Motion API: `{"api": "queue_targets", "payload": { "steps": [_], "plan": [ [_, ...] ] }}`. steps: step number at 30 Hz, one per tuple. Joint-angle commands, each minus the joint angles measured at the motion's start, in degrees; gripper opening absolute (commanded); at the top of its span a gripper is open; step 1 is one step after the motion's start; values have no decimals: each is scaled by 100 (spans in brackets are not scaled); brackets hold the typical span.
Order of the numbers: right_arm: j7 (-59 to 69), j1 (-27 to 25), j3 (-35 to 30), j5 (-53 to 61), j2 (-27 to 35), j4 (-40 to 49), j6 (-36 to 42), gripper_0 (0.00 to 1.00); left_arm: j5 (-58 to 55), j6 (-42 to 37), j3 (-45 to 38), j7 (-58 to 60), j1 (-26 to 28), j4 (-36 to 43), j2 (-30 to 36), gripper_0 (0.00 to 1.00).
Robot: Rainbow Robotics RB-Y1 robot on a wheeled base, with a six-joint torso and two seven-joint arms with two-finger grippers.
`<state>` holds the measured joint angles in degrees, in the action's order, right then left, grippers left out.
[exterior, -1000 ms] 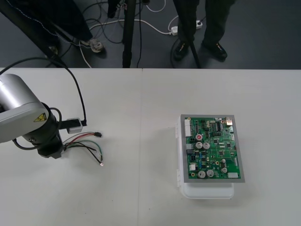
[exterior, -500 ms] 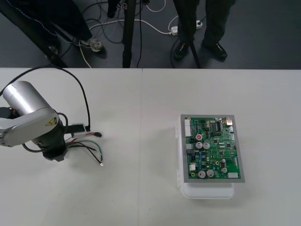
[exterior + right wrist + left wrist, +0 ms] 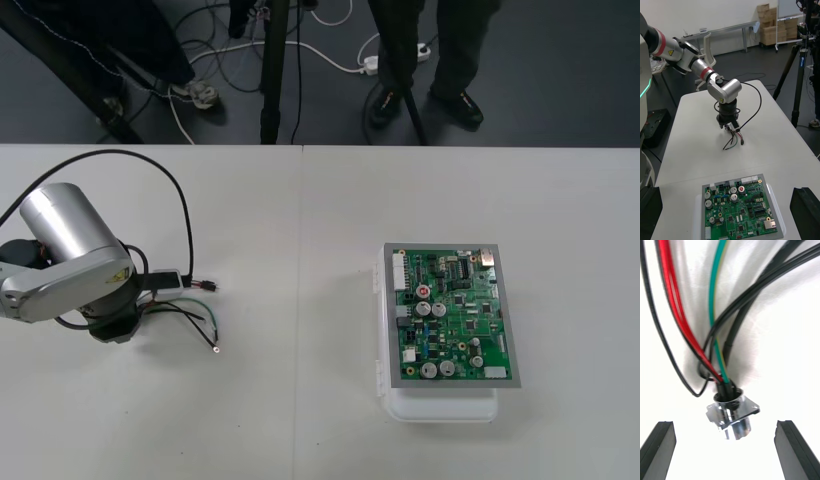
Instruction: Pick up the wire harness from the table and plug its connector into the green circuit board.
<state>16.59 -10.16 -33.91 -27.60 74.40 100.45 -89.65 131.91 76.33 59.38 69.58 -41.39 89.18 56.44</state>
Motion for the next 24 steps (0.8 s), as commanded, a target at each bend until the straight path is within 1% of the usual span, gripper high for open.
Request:
{"api": "queue_targets", "payload": {
  "steps": [1,24],
  "plan": [
    [-121,-57,8,1,40,98,-35,100,186,22,21,21,114,-15,-186,77],
    [-121,-57,8,1,40,98,-35,100,291,-31,21,38,219,-94,-248,77]
  ]
}}
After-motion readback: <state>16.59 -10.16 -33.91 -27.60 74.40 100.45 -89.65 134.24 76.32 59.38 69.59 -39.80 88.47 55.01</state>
